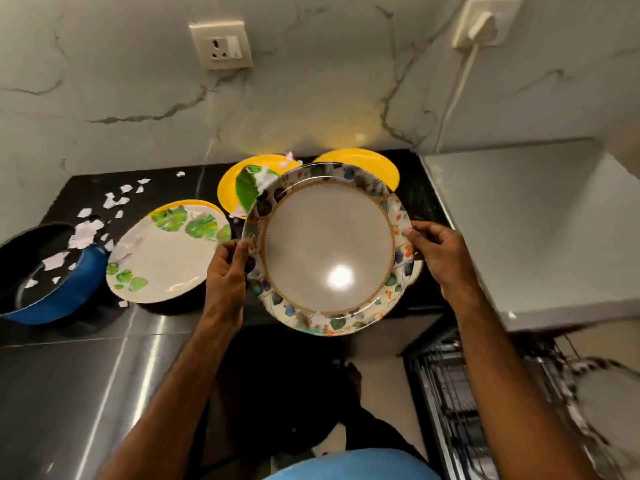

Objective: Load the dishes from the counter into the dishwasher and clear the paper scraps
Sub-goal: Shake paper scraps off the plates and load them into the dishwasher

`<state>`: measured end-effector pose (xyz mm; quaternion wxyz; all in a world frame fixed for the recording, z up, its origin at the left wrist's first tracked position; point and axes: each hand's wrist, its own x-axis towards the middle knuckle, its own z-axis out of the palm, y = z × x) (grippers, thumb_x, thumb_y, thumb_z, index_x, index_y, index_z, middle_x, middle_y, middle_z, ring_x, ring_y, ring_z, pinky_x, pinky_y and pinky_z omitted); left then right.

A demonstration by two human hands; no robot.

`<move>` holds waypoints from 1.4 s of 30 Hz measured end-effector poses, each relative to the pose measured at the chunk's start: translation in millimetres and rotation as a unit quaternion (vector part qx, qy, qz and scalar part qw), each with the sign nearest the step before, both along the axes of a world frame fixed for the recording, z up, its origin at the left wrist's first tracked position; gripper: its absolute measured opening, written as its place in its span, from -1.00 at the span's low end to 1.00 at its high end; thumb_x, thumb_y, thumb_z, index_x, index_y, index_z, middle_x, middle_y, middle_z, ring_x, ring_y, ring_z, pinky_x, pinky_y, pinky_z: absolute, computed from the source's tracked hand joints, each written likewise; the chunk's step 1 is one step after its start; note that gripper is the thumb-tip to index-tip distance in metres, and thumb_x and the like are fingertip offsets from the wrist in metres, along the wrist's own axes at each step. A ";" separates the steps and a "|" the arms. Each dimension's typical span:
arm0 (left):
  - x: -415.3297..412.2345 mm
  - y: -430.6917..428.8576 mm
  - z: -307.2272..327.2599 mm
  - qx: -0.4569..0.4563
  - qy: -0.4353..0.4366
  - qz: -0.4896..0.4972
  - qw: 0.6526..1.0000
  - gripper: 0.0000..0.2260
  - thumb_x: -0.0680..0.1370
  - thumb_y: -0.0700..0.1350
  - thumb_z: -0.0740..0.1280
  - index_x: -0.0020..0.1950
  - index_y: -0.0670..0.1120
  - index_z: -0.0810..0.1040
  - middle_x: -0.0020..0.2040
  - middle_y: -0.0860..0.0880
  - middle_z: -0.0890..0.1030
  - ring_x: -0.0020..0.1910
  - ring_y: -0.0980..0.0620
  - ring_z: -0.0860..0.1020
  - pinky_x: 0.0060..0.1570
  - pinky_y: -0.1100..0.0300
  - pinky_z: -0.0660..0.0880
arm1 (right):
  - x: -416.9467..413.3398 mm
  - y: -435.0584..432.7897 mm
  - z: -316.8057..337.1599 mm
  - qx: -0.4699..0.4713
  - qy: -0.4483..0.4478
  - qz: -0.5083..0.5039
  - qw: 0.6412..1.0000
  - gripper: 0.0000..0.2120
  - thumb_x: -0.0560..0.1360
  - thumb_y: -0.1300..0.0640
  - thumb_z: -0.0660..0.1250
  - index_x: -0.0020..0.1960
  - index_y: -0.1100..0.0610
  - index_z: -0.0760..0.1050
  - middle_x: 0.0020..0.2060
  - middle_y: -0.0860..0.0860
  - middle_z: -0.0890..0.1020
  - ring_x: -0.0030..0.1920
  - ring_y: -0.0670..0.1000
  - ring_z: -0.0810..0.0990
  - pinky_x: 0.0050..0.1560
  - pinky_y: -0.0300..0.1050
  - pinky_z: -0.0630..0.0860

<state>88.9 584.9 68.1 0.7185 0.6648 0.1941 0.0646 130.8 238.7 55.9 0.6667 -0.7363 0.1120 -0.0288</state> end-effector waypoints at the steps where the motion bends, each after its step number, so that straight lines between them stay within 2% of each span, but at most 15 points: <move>1: -6.7 -9.1 0.0 -0.001 -0.008 -0.019 1.000 -0.84 0.66 0.07 0.30 0.08 0.01 0.59 -0.14 0.01 0.64 -0.14 0.07 0.60 -0.04 -0.13 0.59 | -20.1 -8.8 -2.4 0.004 0.009 -0.026 1.000 -0.80 0.56 0.07 0.48 0.16 0.08 0.68 -0.06 0.03 0.77 -0.07 0.12 0.76 -0.03 0.12 0.70; 3: -20.4 -30.3 -1.9 -0.010 -0.017 -0.065 0.998 -0.85 0.65 0.03 0.33 0.10 -0.01 0.62 -0.17 0.07 0.66 -0.16 0.10 0.61 -0.09 -0.03 0.57 | -57.3 -31.4 -8.3 -0.005 0.024 -0.071 0.997 -0.76 0.54 0.02 0.51 0.17 0.06 0.68 -0.06 0.01 0.77 -0.07 0.12 0.76 -0.01 0.16 0.69; 5: -29.5 -44.9 -1.2 -0.021 -0.017 -0.112 0.993 -0.77 0.61 0.00 0.38 0.21 -0.07 0.61 -0.03 0.00 0.71 -0.03 -0.01 0.65 0.01 -0.07 0.59 | -89.8 -48.6 -16.9 -0.013 0.046 -0.106 0.993 -0.77 0.52 0.00 0.52 0.15 0.04 0.69 -0.08 -0.01 0.76 -0.08 0.08 0.76 0.00 0.14 0.70; 7: -43.9 -89.8 -4.2 -0.035 0.005 -0.188 0.982 -0.67 0.58 -0.02 0.41 0.30 -0.12 0.57 0.06 -0.07 0.72 0.02 -0.07 0.67 0.01 -0.09 0.58 | -145.9 -90.1 -18.5 -0.003 0.060 -0.183 0.981 -0.81 0.53 0.04 0.51 0.12 0.04 0.69 -0.09 0.00 0.76 -0.09 0.07 0.76 0.01 0.11 0.70; 9: -42.1 -98.2 -3.7 -0.037 0.013 -0.182 0.982 -0.72 0.58 -0.06 0.41 0.28 -0.10 0.58 0.04 -0.08 0.73 -0.04 -0.05 0.69 -0.03 -0.08 0.57 | -160.9 -94.5 -18.5 0.003 0.070 -0.181 0.981 -0.83 0.54 0.07 0.50 0.11 0.06 0.69 -0.11 0.00 0.76 -0.11 0.05 0.75 -0.03 0.04 0.70; 12: -42.7 -164.8 2.7 -0.023 0.024 -0.248 0.968 -0.83 0.62 -0.09 0.39 0.20 0.00 0.62 0.02 -0.09 0.74 -0.04 -0.09 0.71 0.03 -0.16 0.59 | -208.8 -138.4 -13.2 0.013 0.065 -0.257 0.964 -0.85 0.55 0.11 0.48 0.11 0.07 0.68 -0.13 -0.03 0.77 -0.11 0.02 0.75 -0.13 -0.13 0.67; 15: -43.1 -237.8 11.5 -0.001 0.024 -0.310 0.951 -0.83 0.64 -0.05 0.36 0.22 0.08 0.63 0.05 -0.05 0.74 0.00 -0.14 0.72 0.03 -0.21 0.64 | -248.2 -188.6 -14.4 0.028 0.068 -0.333 0.940 -0.87 0.55 0.12 0.49 0.10 0.08 0.69 -0.11 0.00 0.77 -0.13 0.03 0.75 -0.05 0.00 0.69; 17: -41.1 -276.9 12.7 0.005 0.014 -0.348 0.937 -0.83 0.65 -0.06 0.35 0.22 0.11 0.63 0.08 -0.03 0.73 0.05 -0.13 0.71 0.07 -0.24 0.63 | -267.1 -214.2 -15.3 0.027 0.071 -0.364 0.928 -0.90 0.56 0.12 0.48 0.07 0.05 0.68 -0.13 -0.01 0.77 -0.17 -0.01 0.74 -0.03 0.01 0.69; 20: -39.5 -345.3 7.6 0.007 0.019 -0.397 0.918 -0.81 0.64 -0.14 0.35 0.24 0.01 0.62 0.10 -0.09 0.72 0.09 -0.18 0.70 0.14 -0.28 0.60 | -298.3 -258.4 -20.7 0.036 0.072 -0.401 0.913 -0.86 0.59 0.13 0.44 0.12 0.12 0.68 -0.09 0.04 0.76 -0.15 0.05 0.74 -0.05 0.03 0.70; 23: -40.3 -410.1 -2.2 0.018 0.043 -0.418 0.907 -0.79 0.60 -0.17 0.39 0.21 0.00 0.64 0.02 -0.12 0.73 0.02 -0.20 0.71 0.12 -0.28 0.60 | -324.4 -302.3 -32.4 0.030 0.075 -0.439 0.895 -0.90 0.59 0.13 0.44 0.07 0.10 0.69 -0.08 0.08 0.75 -0.15 0.10 0.72 -0.04 0.12 0.71; 26: -44.7 -467.9 -13.1 0.059 0.041 -0.443 0.894 -0.81 0.57 -0.18 0.40 0.16 0.00 0.66 -0.09 -0.07 0.74 -0.11 -0.09 0.70 0.03 -0.21 0.64 | -348.0 -340.4 -48.2 0.012 0.102 -0.472 0.875 -0.92 0.58 0.07 0.45 0.05 0.05 0.68 -0.10 0.07 0.74 -0.11 0.18 0.72 -0.02 0.22 0.70; 31: -49.1 -555.2 -22.2 0.166 0.028 -0.498 0.851 -0.76 0.49 -0.09 0.39 0.15 0.06 0.66 -0.10 0.05 0.75 -0.09 0.02 0.72 -0.03 0.00 0.67 | -385.9 -388.6 -78.2 0.008 0.129 -0.511 0.850 -0.84 0.50 -0.06 0.47 0.03 -0.01 0.67 -0.10 0.00 0.74 -0.10 0.13 0.75 -0.04 0.23 0.70; 35: -49.8 -615.1 -34.1 0.217 0.003 -0.520 0.826 -0.82 0.47 -0.10 0.44 0.06 0.07 0.67 -0.15 0.10 0.74 -0.13 0.06 0.72 -0.13 0.14 0.64 | -404.1 -411.6 -91.2 0.015 0.140 -0.546 0.826 -0.95 0.56 0.12 0.46 0.02 0.05 0.67 -0.09 0.03 0.73 -0.11 0.13 0.75 -0.07 0.17 0.72; 39: -46.4 -665.6 -52.3 0.246 -0.011 -0.574 0.781 -0.85 0.48 0.00 0.47 0.03 0.11 0.62 -0.08 0.07 0.74 -0.12 0.05 0.72 -0.05 0.06 0.66 | -413.9 -432.5 -108.7 -0.004 0.184 -0.567 0.803 -0.93 0.50 0.04 0.47 -0.02 -0.04 0.65 -0.15 -0.06 0.73 -0.16 0.05 0.75 -0.07 0.14 0.72; 42: -47.4 -695.3 -66.1 0.272 -0.034 -0.596 0.755 -0.86 0.54 -0.11 0.43 0.07 0.06 0.60 -0.07 0.09 0.71 -0.17 0.17 0.68 -0.32 0.36 0.53 | -415.1 -450.7 -120.7 -0.028 0.213 -0.580 0.786 -0.88 0.45 -0.03 0.45 -0.01 -0.10 0.61 -0.13 -0.12 0.74 -0.14 0.00 0.74 0.00 0.12 0.70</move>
